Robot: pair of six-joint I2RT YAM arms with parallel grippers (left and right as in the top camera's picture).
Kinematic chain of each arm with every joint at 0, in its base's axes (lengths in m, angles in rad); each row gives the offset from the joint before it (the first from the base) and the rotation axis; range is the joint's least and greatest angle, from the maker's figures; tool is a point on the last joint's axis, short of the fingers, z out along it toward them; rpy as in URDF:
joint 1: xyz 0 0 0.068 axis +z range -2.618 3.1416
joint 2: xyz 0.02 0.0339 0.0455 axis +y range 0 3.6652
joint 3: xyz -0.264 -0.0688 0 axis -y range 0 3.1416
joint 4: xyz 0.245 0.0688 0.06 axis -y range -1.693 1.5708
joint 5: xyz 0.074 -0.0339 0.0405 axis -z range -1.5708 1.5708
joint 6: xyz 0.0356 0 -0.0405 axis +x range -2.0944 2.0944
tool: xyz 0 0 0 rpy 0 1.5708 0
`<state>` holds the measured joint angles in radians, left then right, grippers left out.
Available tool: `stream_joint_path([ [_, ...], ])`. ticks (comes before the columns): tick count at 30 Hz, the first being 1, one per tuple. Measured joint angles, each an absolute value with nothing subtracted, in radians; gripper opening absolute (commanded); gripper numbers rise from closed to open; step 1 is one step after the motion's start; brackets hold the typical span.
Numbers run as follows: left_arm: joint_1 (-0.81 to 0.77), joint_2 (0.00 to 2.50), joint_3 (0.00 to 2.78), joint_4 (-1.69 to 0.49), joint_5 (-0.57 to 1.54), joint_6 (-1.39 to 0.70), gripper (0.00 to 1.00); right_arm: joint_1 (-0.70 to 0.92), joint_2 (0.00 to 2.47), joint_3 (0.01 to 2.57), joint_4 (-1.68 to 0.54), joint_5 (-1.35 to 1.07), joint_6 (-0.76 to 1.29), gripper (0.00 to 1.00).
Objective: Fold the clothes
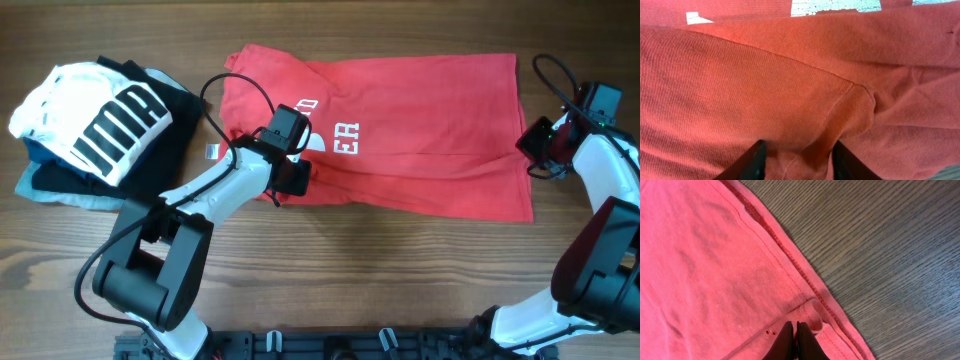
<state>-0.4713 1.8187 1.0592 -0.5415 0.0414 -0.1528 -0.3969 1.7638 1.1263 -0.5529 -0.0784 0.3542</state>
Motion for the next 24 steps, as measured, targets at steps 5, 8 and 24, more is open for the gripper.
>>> stream_joint_path([
  [5, -0.471, 1.819, 1.059, -0.542, 0.041, -0.143, 0.04, -0.397, 1.764, 1.126, -0.553, -0.078, 0.354, 0.04],
  [8, -0.471, 1.819, 1.059, -0.542, 0.041, -0.138, 0.04, -0.397, 1.764, 1.126, -0.553, -0.078, 0.354, 0.04],
  [24, -0.419, 1.799, 1.132, -0.418, -0.065, -0.169, 0.04, -0.397, 1.764, 1.126, -0.462, -0.089, 0.354, 0.04],
])
